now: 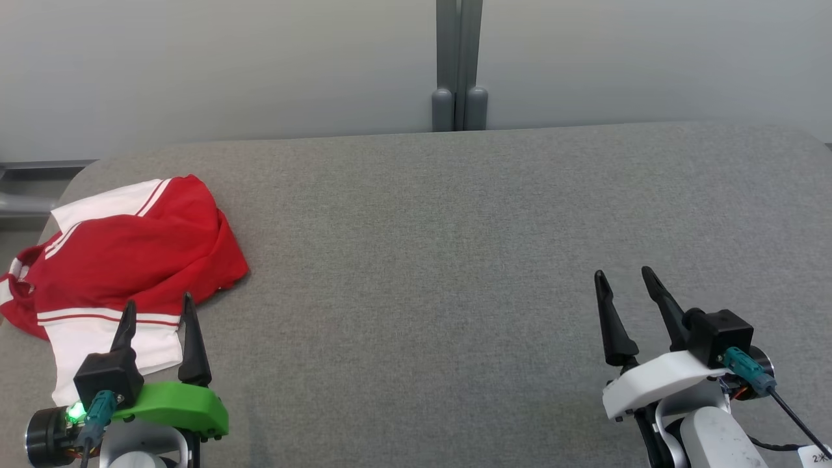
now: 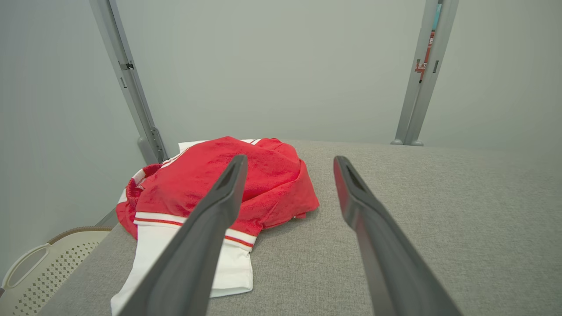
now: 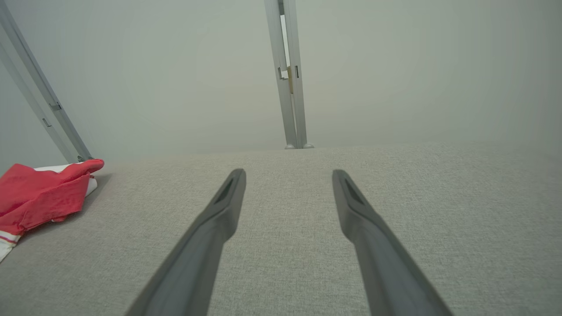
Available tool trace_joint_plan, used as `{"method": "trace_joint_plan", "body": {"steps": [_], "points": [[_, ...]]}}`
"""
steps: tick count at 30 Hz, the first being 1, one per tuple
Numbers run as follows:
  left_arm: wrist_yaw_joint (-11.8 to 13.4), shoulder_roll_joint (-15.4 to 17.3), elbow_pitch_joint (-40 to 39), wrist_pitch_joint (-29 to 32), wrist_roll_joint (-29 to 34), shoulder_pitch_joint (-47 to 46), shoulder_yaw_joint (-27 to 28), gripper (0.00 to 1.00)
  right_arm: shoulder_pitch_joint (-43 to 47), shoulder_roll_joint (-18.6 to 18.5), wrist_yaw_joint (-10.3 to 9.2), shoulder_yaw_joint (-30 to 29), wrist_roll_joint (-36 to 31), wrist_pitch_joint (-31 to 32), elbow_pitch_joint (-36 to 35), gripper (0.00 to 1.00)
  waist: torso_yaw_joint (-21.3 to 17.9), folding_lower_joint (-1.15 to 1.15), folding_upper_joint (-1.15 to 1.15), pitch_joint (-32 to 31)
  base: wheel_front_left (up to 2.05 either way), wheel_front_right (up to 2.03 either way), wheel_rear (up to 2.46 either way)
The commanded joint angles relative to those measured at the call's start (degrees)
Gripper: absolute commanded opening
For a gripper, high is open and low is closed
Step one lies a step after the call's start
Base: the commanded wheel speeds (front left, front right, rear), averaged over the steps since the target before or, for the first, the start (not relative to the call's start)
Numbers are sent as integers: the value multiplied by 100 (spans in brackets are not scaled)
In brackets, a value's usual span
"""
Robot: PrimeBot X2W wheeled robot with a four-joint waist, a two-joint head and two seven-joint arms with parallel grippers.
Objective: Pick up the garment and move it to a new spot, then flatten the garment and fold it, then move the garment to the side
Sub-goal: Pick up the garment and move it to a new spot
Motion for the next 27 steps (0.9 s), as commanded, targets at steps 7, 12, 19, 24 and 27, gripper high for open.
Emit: {"method": "trace_joint_plan", "body": {"steps": [7,12,19,24,27], "points": [[103,143,-39,-13,14,-32,32,100,-43,-21,0,61,26,-68,39,100,415,0,0,9,0,0,0],[160,231,-120,-20,46,-24,58,100,-37,-22,0,63,1,-99,58,100,791,0,0,10,0,0,0],[231,369,-218,8,29,37,146,100,-27,-22,0,56,14,-131,119,100,1365,0,0,13,0,0,0],[294,412,-284,-19,-16,98,214,100,-89,-22,0,60,-11,-142,134,100,1711,0,0,41,0,0,0],[351,418,-317,-29,-52,135,260,100,-90,-23,0,71,-33,-148,164,100,1908,0,0,42,0,0,0]]}}
